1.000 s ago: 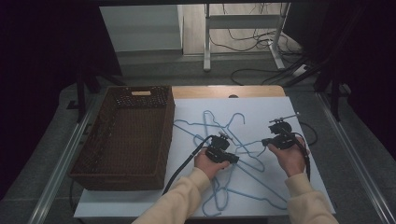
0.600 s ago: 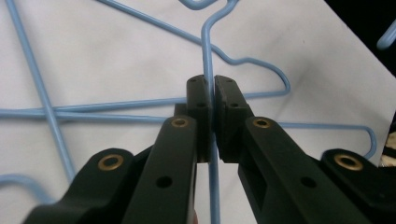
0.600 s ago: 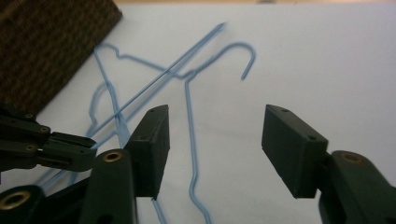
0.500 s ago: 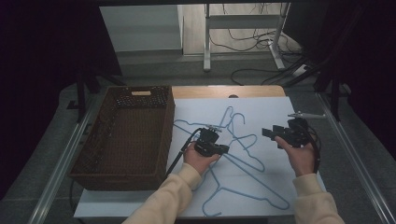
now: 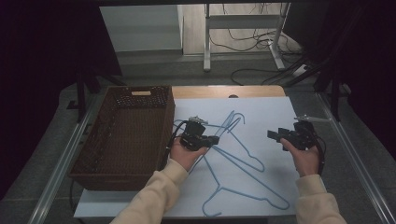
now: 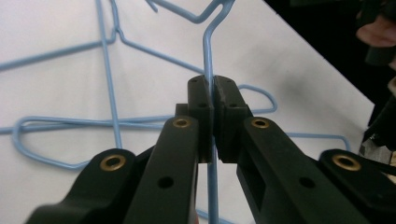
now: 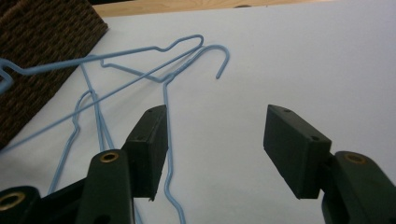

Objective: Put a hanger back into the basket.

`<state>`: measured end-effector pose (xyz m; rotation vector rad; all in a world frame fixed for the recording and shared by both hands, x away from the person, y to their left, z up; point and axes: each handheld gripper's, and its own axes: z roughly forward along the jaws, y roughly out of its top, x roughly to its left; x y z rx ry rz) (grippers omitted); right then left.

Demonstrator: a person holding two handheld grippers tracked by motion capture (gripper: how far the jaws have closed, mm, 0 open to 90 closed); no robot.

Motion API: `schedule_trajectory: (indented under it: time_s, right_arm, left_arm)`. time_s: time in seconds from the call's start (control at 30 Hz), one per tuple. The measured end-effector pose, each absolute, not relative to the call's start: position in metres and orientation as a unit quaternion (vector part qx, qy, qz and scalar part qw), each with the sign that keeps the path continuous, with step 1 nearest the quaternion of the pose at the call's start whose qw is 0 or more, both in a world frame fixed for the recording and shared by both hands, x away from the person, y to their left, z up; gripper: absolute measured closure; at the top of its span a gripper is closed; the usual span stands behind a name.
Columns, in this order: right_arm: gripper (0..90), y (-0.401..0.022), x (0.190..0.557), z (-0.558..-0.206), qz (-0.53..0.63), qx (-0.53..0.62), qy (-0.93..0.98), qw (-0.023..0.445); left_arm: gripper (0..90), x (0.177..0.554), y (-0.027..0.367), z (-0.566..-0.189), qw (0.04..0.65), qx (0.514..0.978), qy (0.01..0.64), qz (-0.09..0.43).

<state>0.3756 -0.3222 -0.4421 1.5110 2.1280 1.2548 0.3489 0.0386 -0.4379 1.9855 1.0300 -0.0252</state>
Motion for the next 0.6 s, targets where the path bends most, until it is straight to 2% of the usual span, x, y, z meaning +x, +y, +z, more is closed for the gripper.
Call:
schedule_trajectory:
  time_s: [0.6]
  right_arm:
    - [37.9, -0.315, 0.374, -0.446, 0.413, 0.492, 0.755, 0.13]
  left_arm:
    - [86.8, 0.321, 0.065, -0.378, 0.482, 0.795, 0.367, 0.01]
